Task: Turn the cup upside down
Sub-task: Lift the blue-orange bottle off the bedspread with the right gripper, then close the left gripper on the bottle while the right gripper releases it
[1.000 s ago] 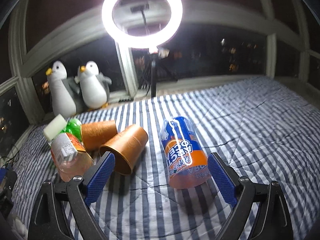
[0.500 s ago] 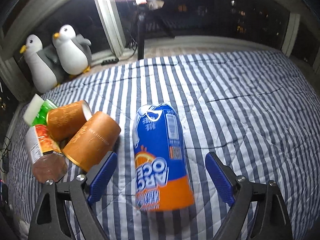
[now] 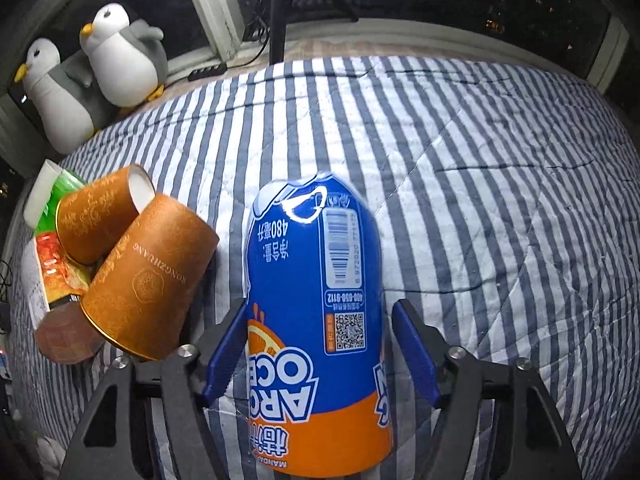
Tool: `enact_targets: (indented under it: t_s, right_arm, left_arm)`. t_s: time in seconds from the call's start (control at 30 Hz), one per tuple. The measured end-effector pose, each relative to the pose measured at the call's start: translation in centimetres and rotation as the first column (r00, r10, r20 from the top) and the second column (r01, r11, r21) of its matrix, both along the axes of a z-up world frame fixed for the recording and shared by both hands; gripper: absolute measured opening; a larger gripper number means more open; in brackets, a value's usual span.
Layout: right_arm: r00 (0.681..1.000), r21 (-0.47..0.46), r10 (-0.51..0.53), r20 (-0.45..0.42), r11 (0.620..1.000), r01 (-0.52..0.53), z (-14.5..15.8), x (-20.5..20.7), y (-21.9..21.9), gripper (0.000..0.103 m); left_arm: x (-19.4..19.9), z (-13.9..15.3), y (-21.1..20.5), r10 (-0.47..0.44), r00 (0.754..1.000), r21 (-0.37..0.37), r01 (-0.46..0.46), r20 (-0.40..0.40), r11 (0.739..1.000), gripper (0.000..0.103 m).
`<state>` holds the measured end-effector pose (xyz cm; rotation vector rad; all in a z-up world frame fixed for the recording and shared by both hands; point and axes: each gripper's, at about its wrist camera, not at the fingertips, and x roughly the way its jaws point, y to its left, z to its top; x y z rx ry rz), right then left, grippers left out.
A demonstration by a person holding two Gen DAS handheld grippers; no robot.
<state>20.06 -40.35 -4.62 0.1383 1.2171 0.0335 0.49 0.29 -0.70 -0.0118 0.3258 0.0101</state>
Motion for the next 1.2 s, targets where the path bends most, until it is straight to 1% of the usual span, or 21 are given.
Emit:
enact_targets:
  t_s: [0.2,0.33,0.47,0.57,0.63,0.77,0.87,0.97,1.03,1.07,1.2]
  right_arm:
    - [0.999,0.032,-0.032,0.022,0.999,0.031,0.8,-1.0,-0.7,0.057]
    - [0.997,0.089,-0.04,0.069,0.995,0.033,2.7,-3.8,-0.6,0.057]
    - [0.993,0.151,0.009,0.119,0.988,-0.027,4.6,-7.5,1.6,0.057]
    - [0.989,0.189,0.049,0.139,0.979,-0.075,5.1,-9.5,3.8,0.057]
    - [0.987,0.215,0.069,0.142,0.972,-0.099,5.0,-10.4,5.6,0.057]
    - [0.988,0.266,0.079,0.134,0.957,-0.113,4.0,-11.2,8.7,0.057]
    - [0.99,0.264,0.08,0.118,0.958,-0.109,2.9,-10.7,10.7,0.057]
    - [0.992,0.272,0.067,0.105,0.958,-0.093,1.7,-10.3,11.4,0.057]
    - [0.993,0.26,0.065,0.103,0.962,-0.09,1.2,-10.2,11.6,0.058]
    - [0.992,0.258,0.068,0.105,0.962,-0.093,1.0,-10.1,11.7,0.059]
    - [0.988,0.261,0.077,0.135,0.959,-0.111,1.1,-10.1,11.7,0.06]
  left_arm:
    - [0.1,0.0,0.1,0.001,1.0,-0.005,-0.001,-0.007,1.0,0.102]
    - [0.2,0.0,0.2,0.002,1.0,-0.007,-0.002,-0.014,1.0,0.102]
    - [0.5,0.0,0.4,0.003,1.0,-0.012,-0.003,-0.025,1.0,0.102]
    - [0.6,0.0,0.5,0.0,0.999,-0.02,-0.001,-0.033,1.0,0.102]
    - [0.8,0.0,0.6,-0.001,0.999,-0.023,0.0,-0.045,1.0,0.102]
    - [1.2,-0.2,0.6,-0.003,0.998,-0.021,0.002,-0.063,1.0,0.102]
    - [1.3,-0.3,0.3,-0.006,0.997,-0.008,0.005,-0.073,1.0,0.102]
    - [1.5,-0.4,-0.1,-0.011,0.996,0.011,0.012,-0.085,1.0,0.102]
    - [1.6,-0.4,-0.3,-0.016,0.995,0.024,0.019,-0.1,1.0,0.102]
    - [1.7,-0.4,-0.5,-0.019,0.993,0.03,0.023,-0.113,0.999,0.102]
    - [2.3,-0.2,-1.2,-0.042,0.981,0.039,0.05,-0.187,0.998,0.102]
